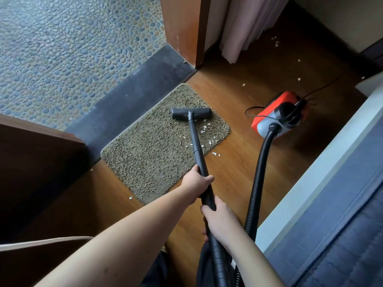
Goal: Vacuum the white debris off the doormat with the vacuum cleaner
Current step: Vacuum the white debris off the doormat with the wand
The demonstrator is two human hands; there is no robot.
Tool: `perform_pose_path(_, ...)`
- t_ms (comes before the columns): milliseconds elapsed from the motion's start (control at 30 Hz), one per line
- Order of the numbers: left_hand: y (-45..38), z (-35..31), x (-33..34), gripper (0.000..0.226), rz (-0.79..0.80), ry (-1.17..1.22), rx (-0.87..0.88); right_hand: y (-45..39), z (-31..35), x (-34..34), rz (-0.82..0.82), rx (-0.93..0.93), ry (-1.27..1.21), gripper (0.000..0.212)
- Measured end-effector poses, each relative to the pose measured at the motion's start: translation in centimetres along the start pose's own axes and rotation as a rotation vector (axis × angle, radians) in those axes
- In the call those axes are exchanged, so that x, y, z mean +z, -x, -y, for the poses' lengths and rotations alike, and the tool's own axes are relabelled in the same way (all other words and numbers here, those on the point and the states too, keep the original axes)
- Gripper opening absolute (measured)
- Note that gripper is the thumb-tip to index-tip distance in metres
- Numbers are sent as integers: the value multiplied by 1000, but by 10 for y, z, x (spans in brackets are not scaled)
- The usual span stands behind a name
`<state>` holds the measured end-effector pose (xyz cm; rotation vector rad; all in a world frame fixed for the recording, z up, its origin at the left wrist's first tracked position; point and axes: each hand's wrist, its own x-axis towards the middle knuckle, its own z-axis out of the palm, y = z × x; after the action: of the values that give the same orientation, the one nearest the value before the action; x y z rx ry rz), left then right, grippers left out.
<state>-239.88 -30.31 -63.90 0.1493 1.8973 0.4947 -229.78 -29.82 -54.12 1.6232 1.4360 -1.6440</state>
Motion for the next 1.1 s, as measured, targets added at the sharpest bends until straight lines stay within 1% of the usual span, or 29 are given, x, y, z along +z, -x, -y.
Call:
perform_pose_path(67,2,3,2,57,0,-4,2,4,-2,0,3,-5,9,15)
perform_pose_path(200,7,11,5,54,-11,-76,27,13,-8,1,4,-6,18,16)
perform_pose_path(367,16,20,11,54,0,-52,20,17,-20,4,8,12,28,18)
perform_pose_path(533,23,27,19,50,8,-10,8,21,-31,6,11,30,17,15)
perform_pose_path(667,27,28,25,54,22,-20,5,25,-38,3,11,46,19,18)
perform_pose_path(800,28,28,30,40,36,-29,17,25,-41,0,7,54,19,20)
perform_pose_path(933,23,23,29,56,37,-44,6,21,-39,-1,7,47,18,20)
perform_pose_path(1000,19,19,26,54,25,-42,12,18,-35,-2,1,33,0,21)
perform_pose_path(1100,15,9,20,52,19,-63,20,13,-26,-5,8,16,-21,15)
